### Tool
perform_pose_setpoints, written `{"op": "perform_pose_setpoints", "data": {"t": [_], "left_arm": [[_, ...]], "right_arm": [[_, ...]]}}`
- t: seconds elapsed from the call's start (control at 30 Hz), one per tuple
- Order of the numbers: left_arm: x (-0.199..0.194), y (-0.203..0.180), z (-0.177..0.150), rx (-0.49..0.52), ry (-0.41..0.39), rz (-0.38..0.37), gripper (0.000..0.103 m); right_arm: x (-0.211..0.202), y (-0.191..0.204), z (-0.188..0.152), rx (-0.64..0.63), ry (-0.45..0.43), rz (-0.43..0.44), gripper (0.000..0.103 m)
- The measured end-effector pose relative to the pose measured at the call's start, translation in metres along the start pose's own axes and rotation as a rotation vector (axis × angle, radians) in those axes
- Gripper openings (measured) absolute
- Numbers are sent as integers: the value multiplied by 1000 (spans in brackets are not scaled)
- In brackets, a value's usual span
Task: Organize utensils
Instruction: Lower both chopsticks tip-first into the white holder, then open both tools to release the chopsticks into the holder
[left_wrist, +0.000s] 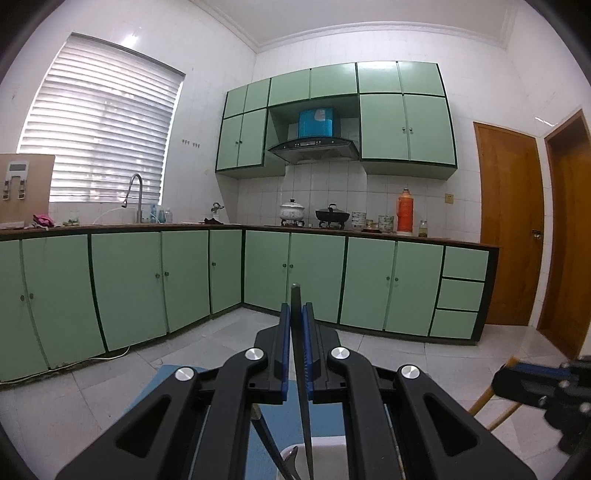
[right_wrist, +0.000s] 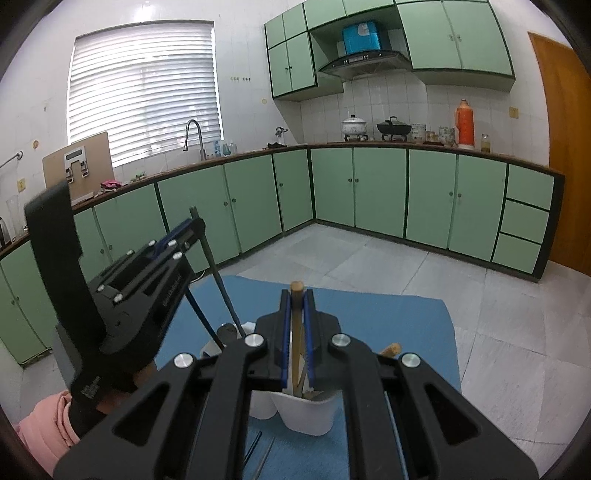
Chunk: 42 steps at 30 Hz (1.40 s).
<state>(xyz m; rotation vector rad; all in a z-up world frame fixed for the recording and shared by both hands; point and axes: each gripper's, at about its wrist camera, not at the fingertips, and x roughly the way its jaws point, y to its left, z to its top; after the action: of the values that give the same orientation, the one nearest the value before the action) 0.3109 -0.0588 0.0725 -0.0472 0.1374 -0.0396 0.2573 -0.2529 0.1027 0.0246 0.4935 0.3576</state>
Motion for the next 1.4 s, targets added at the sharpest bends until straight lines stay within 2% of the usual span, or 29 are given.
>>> {"op": "perform_pose_setpoints", "data": {"t": [0.33, 0.53, 0.6, 0.67, 0.77, 1.27, 1.4], "left_arm": [[-5, 6, -3, -11, 3, 4, 10], [-11, 8, -2, -19, 0, 3, 27], [-14, 8, -3, -21, -5, 1, 39], [-16, 9, -3, -21, -11, 0, 43], [-19, 9, -1, -16, -19, 0, 47], [-43, 11, 21, -35, -90, -12, 65], [-64, 16, 24, -34, -105, -17, 80]], "right_arm": [[-3, -1, -9, 19, -2, -11, 6], [-8, -6, -12, 37, -6, -27, 9], [-10, -8, -14, 41, -10, -31, 10], [-14, -10, -16, 44, -22, -38, 22], [-22, -12, -14, 43, -47, -50, 30], [-57, -31, -7, 92, -151, -74, 39], [-73, -31, -14, 99, -183, -73, 42]]}}
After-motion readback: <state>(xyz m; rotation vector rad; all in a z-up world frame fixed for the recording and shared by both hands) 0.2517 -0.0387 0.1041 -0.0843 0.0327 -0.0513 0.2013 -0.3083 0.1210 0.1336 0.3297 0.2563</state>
